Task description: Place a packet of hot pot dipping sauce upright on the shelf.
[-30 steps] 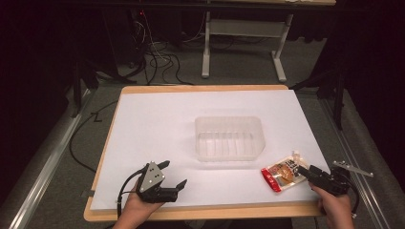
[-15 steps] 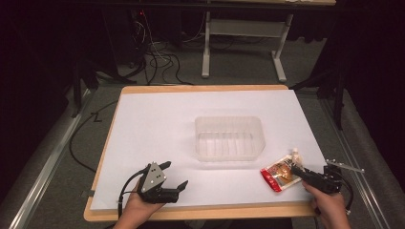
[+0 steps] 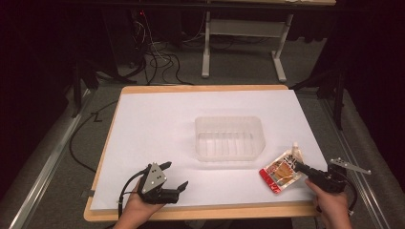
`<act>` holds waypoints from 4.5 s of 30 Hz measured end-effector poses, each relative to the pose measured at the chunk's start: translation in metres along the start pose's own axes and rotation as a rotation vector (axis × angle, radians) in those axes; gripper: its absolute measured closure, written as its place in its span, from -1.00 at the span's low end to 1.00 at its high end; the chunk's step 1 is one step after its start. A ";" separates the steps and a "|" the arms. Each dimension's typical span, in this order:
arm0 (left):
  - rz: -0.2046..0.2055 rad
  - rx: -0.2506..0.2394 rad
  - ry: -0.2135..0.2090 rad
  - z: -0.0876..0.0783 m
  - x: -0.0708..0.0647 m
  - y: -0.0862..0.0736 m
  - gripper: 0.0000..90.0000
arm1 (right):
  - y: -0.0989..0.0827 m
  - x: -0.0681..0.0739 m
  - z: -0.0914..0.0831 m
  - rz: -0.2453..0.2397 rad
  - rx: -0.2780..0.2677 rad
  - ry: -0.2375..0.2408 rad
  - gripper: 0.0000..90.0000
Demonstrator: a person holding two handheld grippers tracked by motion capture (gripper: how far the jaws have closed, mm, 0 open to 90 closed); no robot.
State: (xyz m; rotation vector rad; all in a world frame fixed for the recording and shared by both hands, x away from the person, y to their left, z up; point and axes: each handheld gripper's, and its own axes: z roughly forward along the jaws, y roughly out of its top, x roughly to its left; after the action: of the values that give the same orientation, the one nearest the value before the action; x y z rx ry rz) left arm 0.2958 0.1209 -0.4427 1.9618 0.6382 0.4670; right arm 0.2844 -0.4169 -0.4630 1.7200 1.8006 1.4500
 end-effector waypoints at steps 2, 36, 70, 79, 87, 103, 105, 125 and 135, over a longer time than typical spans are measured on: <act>0.001 0.000 0.000 0.000 0.000 0.000 -0.64 | 0.003 0.007 -0.003 -0.019 -0.028 0.014 0.99; 0.009 -0.006 -0.001 -0.002 -0.001 0.000 -0.64 | 0.009 0.059 -0.023 -0.226 -0.281 -0.067 0.90; 0.021 -0.059 -0.015 0.014 -0.005 0.012 -0.63 | -0.012 0.041 -0.024 -0.298 -0.163 -0.045 0.81; 0.019 -0.056 -0.001 0.009 -0.004 0.009 -0.62 | -0.004 0.056 -0.021 -0.258 -0.185 -0.041 1.00; 0.002 -0.063 0.036 -0.004 0.001 0.004 -0.62 | 0.006 0.078 -0.024 -0.252 -0.257 0.020 1.00; -0.008 -0.078 0.069 -0.012 0.003 0.002 -0.62 | 0.015 0.116 -0.008 -0.293 -0.269 0.096 1.00; -0.007 -0.077 0.068 -0.011 0.003 0.002 -0.62 | 0.018 0.119 -0.005 -0.295 -0.266 0.097 1.00; -0.017 -0.093 0.059 -0.014 0.006 0.001 -0.62 | 0.031 0.142 0.034 -0.299 -0.244 0.080 1.00; -0.017 -0.097 0.060 -0.014 0.007 0.002 -0.62 | 0.032 0.143 0.041 -0.308 -0.226 0.065 1.00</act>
State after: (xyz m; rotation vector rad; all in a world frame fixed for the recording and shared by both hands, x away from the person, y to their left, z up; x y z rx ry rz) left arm 0.2932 0.1344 -0.4346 1.8547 0.6583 0.5385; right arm 0.2967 -0.2806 -0.3958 1.2401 1.7610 1.5208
